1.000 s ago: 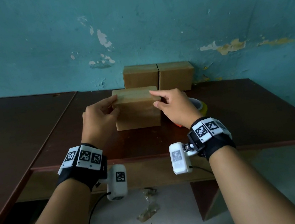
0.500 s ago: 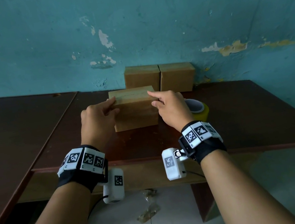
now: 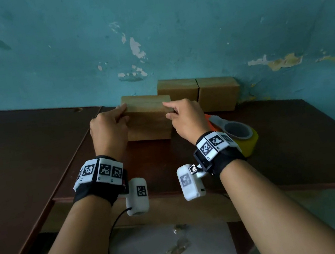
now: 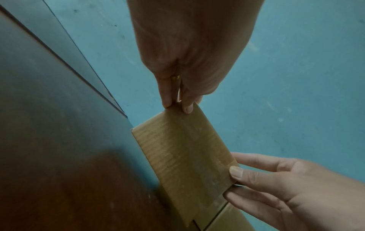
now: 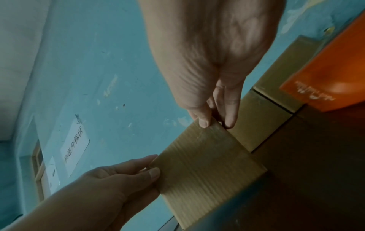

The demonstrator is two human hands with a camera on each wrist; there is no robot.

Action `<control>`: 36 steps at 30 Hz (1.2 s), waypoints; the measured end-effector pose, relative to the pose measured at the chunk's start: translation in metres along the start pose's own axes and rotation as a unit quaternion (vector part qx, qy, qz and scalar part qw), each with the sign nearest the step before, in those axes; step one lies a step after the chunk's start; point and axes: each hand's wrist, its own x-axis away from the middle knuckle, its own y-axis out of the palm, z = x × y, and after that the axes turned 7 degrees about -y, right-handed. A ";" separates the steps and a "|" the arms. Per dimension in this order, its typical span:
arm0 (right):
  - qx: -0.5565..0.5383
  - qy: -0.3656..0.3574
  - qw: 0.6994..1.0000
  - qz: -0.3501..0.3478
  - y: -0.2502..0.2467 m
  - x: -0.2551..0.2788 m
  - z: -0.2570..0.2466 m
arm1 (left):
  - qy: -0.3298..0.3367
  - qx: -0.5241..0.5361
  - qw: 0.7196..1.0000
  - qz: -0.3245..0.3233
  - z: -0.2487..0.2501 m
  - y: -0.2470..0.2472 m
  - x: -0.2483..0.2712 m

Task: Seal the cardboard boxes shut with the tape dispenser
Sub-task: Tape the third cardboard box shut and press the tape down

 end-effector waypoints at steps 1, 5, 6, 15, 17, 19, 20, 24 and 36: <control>0.004 -0.001 1.000 -0.003 0.004 -0.006 -0.002 | -0.005 -0.001 1.000 0.004 -0.002 -0.001 -0.006; 0.005 -0.001 1.000 -0.004 0.017 -0.031 -0.007 | -0.025 -0.004 1.000 0.009 -0.011 0.001 -0.028; 0.003 0.001 1.000 -0.005 0.020 -0.036 -0.006 | -0.028 -0.004 1.000 0.012 -0.013 0.002 -0.033; -0.008 0.004 1.000 -0.008 0.040 -0.069 0.001 | -0.042 0.020 0.997 0.055 -0.020 0.016 -0.066; 0.004 0.003 1.000 -0.008 0.045 -0.074 0.003 | -0.045 0.014 0.997 0.059 -0.021 0.022 -0.070; 0.011 0.009 1.000 -0.008 0.047 -0.077 0.005 | -0.047 0.008 0.997 0.060 -0.023 0.029 -0.072; 0.013 0.013 1.000 -0.010 0.048 -0.078 0.005 | -0.046 0.011 0.997 0.060 -0.024 0.033 -0.073; 0.014 0.027 0.999 -0.012 0.051 -0.084 0.008 | -0.045 0.021 0.998 0.047 -0.030 0.044 -0.079; 0.152 0.021 0.988 -0.017 0.063 -0.106 0.007 | -0.034 0.024 0.998 -0.047 -0.042 0.059 -0.094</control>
